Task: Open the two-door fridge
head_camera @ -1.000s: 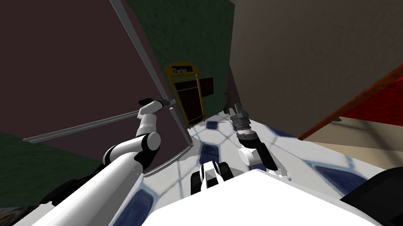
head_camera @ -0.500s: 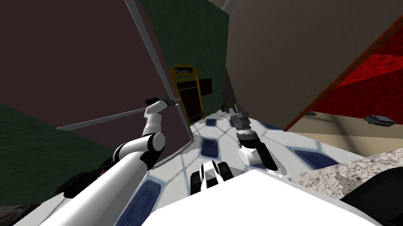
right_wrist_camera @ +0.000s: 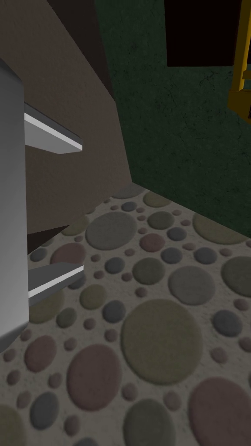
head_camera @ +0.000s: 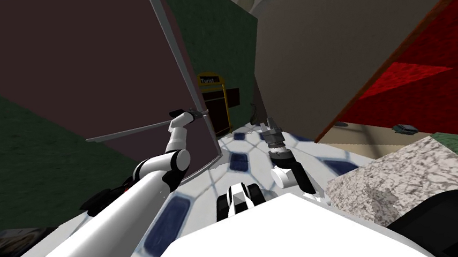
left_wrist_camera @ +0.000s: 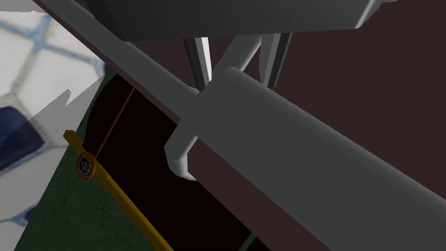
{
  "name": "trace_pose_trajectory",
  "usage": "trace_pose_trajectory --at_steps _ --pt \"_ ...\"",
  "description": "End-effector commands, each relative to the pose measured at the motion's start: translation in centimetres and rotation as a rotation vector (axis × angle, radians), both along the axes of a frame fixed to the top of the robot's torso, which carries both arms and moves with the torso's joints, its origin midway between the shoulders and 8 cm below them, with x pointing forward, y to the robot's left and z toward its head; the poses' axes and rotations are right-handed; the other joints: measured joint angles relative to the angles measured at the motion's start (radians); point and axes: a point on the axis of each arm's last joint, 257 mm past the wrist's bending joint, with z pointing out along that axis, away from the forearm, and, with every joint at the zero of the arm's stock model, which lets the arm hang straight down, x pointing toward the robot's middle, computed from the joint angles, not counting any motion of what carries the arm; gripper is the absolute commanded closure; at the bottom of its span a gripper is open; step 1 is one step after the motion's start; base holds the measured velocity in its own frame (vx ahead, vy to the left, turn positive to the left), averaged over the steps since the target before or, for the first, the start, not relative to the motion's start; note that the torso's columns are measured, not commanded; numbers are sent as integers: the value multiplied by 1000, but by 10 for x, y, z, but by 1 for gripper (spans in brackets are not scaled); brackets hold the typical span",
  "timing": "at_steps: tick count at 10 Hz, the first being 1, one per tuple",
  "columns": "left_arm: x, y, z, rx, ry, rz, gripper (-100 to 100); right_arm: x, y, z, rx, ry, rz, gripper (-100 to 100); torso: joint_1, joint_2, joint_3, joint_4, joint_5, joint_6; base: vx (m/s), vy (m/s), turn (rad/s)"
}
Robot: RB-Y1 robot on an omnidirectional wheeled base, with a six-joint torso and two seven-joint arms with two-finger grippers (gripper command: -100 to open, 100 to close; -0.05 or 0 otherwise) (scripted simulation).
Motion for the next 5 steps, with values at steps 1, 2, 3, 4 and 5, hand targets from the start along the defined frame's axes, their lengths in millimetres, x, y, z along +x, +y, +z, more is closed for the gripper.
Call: trace_pose_trajectory --at_steps 1,2,3,4,5 --pt "-3 -29 3 1 -5 -48 100 0 0 0 0 0 0 0 -3 -3 -1 1 -1 -3 -244 154 -70" --pt "-6 -47 4 1 -6 -77 100 0 0 0 0 0 0 0 -4 -2 -1 1 -1 -2 -288 190 -73" --pt "-6 -47 4 1 -6 -77 100 0 0 0 0 0 0 0 -5 -2 -1 1 -2 1 -261 142 -66" --pt "-8 -64 5 2 -7 -106 100 0 0 0 0 0 0 0 -8 -4 -2 1 -3 -1 -292 130 -53" --pt "-5 -51 0 0 5 -89 100 0 0 0 0 0 0 0 -8 -3 -1 1 -3 0 -142 66 -29"
